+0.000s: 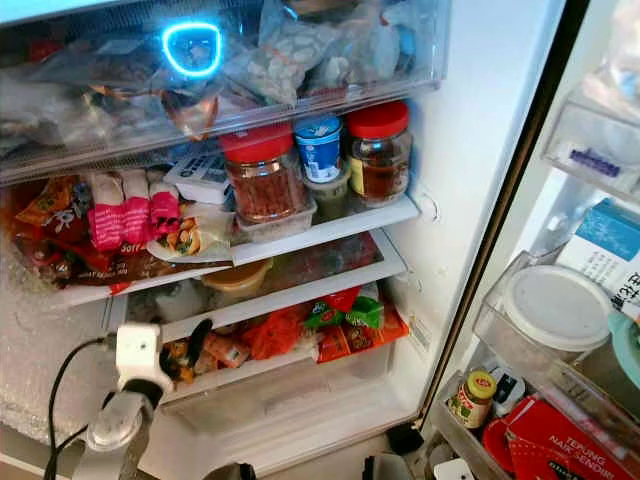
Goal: Restocking fridge
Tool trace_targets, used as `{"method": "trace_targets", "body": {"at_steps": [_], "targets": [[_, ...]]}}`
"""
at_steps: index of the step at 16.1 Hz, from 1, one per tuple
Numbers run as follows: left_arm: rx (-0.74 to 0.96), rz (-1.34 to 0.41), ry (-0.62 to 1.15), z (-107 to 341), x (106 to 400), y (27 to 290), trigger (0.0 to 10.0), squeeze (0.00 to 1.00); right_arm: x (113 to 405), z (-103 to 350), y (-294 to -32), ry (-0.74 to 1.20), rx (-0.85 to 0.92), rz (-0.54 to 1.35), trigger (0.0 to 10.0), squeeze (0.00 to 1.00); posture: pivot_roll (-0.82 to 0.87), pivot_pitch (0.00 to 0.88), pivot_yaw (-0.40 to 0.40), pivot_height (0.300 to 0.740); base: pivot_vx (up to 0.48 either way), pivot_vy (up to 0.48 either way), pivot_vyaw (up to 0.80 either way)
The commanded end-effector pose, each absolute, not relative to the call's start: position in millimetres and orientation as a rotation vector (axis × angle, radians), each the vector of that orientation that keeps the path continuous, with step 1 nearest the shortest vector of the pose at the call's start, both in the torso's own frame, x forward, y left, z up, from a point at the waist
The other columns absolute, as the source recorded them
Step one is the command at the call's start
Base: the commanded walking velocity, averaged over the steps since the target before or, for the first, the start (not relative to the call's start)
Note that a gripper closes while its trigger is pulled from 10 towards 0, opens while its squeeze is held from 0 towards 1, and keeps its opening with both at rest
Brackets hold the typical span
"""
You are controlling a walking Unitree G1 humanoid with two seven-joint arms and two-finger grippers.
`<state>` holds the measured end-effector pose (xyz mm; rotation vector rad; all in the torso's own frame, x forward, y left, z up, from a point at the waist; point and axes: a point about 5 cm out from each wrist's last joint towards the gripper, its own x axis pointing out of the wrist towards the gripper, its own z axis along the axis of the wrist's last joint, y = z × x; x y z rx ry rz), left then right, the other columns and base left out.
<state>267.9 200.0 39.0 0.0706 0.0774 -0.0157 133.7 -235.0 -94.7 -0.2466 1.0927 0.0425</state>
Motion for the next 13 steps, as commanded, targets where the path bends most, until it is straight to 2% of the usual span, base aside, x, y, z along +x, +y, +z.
{"method": "trace_targets", "body": {"at_steps": [1, 3, 13], "targets": [[0.086, 0.042, 0.083, 36.7, 263.2, 212.7, 10.0, 0.0, 136.9, -95.8, -224.9, 1.076, -0.216, 0.053, 10.0, 0.0, -0.14, 0.0, 0.11, 0.638, 0.0, 0.0, 0.0], [0.043, 0.088, 0.12, 32.9, 259.7, 220.5, 10.0, 0.0, 136.7, -96.1, -223.8, 1.076, -0.216, 0.053, 10.0, 0.0, -0.14, 0.0, 0.115, 0.638, 0.0, 0.0, 0.0], [0.015, 0.128, 0.232, 9.0, 252.6, 223.0, 10.0, 0.0, 137.3, -96.2, -223.0, 1.076, -0.222, 0.048, 10.0, 0.0, -0.16, 0.0, 0.116, 0.638, -0.255, 0.0, 0.0]]}}
